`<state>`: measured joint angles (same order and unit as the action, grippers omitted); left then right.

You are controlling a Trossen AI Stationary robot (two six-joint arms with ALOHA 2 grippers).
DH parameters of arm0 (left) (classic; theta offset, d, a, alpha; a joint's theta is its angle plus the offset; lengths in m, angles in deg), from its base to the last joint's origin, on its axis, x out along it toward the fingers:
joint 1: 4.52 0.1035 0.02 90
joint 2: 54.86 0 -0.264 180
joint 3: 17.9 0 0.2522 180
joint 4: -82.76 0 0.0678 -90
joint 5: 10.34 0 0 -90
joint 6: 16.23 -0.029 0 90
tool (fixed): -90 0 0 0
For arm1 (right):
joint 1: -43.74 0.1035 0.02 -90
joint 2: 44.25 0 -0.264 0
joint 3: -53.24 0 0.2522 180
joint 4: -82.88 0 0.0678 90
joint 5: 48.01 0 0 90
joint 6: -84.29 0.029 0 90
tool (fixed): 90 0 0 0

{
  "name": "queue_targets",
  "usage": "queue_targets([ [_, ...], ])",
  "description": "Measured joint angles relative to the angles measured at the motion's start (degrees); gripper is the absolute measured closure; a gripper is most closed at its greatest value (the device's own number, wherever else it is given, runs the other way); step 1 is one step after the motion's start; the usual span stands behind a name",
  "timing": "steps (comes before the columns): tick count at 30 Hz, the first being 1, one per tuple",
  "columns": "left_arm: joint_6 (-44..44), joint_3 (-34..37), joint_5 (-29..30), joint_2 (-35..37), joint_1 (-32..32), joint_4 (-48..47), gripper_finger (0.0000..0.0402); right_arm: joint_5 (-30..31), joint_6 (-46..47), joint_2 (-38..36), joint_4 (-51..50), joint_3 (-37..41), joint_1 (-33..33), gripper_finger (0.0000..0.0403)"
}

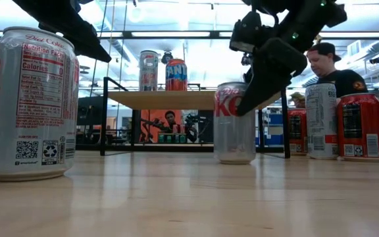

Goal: Place canned beverage on shelf
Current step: Adjust the center silver soda can, then adjust the orange soda can

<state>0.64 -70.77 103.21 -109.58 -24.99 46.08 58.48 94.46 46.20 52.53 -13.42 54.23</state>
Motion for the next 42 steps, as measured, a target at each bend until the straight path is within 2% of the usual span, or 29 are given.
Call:
queue_targets([
  [5,0.0,0.0,0.02,0.0,0.0,-0.02,0.0072,-1.09,-1.02,-0.47,-0.15,0.02,-1.63,0.0051],
  [11,0.0,0.0,0.03,0.0,0.0,-0.04,0.0072,-1.33,-1.07,-0.58,-4.65,-2.61,-1.74,0.0007],
  [19,0.22,0.0,0.08,0.0,0.0,-0.06,0.0072,1.93,-0.25,-0.58,-13.93,-9.1,-0.63,0.0013],
  [24,0.33,0.0,0.11,0.0,0.0,-0.07,0.0072,4.77,6.37,-0.61,-14.51,-12.7,0.28,0.0013],
  [32,0.59,0.0,0.14,0.0,0.0,-0.07,0.0072,14.33,20.2,-0.63,-12.72,-11.94,2.61,0.0013],
  [35,0.59,0.0,0.15,0.0,0.0,-0.04,0.0072,16.52,17.84,-0.63,-13.11,-13.85,3.55,0.0013],
  [39,0.55,0.0,0.17,0.0,0.0,0.19,0.0072,13.38,12.07,-0.65,-10.27,-17.45,1.85,0.0016],
  [42,0.01,0.0,0.71,-0.01,0.0,1.76,0.0072,13.44,4.01,-0.65,-5.63,-18.2,-1.29,0.0023],
])
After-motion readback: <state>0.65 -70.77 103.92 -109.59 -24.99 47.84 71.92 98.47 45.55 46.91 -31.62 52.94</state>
